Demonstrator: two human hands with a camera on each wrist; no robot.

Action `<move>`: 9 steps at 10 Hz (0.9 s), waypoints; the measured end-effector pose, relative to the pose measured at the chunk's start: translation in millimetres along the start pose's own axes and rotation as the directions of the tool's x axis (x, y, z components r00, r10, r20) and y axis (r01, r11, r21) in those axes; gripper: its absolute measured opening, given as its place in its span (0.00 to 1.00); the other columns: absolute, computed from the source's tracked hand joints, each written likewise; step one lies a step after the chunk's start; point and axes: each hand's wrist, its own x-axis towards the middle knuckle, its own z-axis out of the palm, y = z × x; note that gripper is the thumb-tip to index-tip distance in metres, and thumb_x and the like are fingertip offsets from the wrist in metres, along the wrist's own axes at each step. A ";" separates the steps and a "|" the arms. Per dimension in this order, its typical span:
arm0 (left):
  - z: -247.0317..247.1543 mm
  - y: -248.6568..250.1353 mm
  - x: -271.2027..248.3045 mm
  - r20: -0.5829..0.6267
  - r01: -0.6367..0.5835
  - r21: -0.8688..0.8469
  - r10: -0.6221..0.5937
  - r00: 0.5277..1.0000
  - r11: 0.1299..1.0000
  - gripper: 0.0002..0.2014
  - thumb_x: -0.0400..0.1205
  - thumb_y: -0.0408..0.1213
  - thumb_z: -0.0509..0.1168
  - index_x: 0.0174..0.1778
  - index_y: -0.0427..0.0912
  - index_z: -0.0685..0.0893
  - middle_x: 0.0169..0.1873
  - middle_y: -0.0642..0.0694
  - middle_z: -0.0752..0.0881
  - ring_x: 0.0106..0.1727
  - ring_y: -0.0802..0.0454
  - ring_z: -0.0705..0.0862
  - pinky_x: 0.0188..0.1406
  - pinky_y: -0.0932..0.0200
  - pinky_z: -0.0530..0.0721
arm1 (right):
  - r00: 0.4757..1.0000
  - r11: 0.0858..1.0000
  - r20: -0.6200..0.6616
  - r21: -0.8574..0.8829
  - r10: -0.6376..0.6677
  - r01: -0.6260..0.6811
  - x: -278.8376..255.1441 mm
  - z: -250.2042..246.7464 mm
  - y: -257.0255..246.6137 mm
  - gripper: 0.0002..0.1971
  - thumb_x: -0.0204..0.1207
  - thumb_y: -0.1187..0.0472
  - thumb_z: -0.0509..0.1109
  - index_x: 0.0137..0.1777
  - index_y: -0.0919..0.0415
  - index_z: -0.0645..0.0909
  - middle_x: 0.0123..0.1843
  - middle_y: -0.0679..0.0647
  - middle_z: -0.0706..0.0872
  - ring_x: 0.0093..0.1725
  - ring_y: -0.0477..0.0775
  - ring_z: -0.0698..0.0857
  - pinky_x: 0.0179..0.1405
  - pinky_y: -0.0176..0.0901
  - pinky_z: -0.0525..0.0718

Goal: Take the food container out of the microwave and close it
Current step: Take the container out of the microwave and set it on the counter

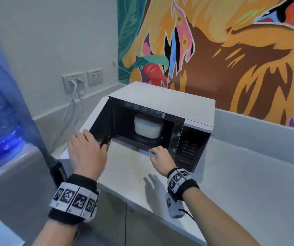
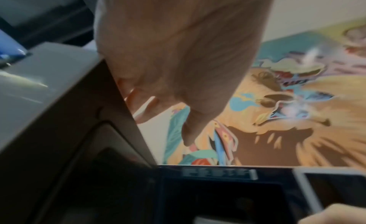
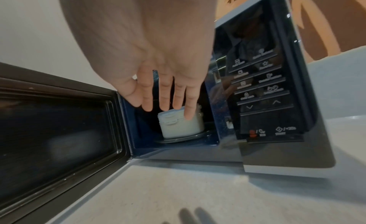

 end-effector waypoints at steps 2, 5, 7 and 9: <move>16.7 -27.4 18.5 -0.063 0.113 0.049 -0.110 0.992 0.992 0.37 0.75 0.44 0.70 0.74 0.26 0.67 0.67 0.21 0.73 0.71 0.26 0.69 0.74 0.29 0.64 | 0.999 0.996 0.001 0.079 0.047 -0.047 21.2 0.7 -1.7 0.19 0.81 0.60 0.55 0.70 0.57 0.74 0.71 0.58 0.75 0.72 0.59 0.72 0.71 0.52 0.72; 84.8 79.5 50.1 -0.210 -0.533 -0.284 0.491 0.846 0.797 0.17 0.81 0.39 0.55 0.60 0.43 0.84 0.58 0.43 0.88 0.68 0.43 0.82 0.80 0.45 0.62 | 0.963 0.847 -0.031 0.485 0.268 -0.220 68.7 -3.7 7.2 0.20 0.79 0.60 0.62 0.71 0.58 0.73 0.71 0.60 0.76 0.69 0.59 0.77 0.73 0.51 0.73; 140.6 147.6 152.4 0.193 -0.400 -0.340 0.479 0.856 0.851 0.18 0.83 0.39 0.54 0.67 0.36 0.75 0.67 0.35 0.77 0.69 0.38 0.76 0.66 0.48 0.77 | 0.860 0.545 0.053 0.754 0.507 -0.368 134.4 7.1 28.5 0.22 0.76 0.59 0.62 0.70 0.64 0.70 0.58 0.61 0.83 0.56 0.59 0.80 0.68 0.68 0.78; 167.9 166.7 230.1 0.599 -0.247 -0.214 0.327 0.731 0.945 0.22 0.88 0.36 0.49 0.73 0.27 0.73 0.75 0.33 0.74 0.76 0.37 0.73 0.74 0.51 0.71 | 0.774 0.447 0.208 0.715 0.598 -0.538 175.5 -2.3 30.8 0.22 0.82 0.67 0.50 0.73 0.76 0.67 0.75 0.71 0.73 0.73 0.67 0.73 0.75 0.51 0.73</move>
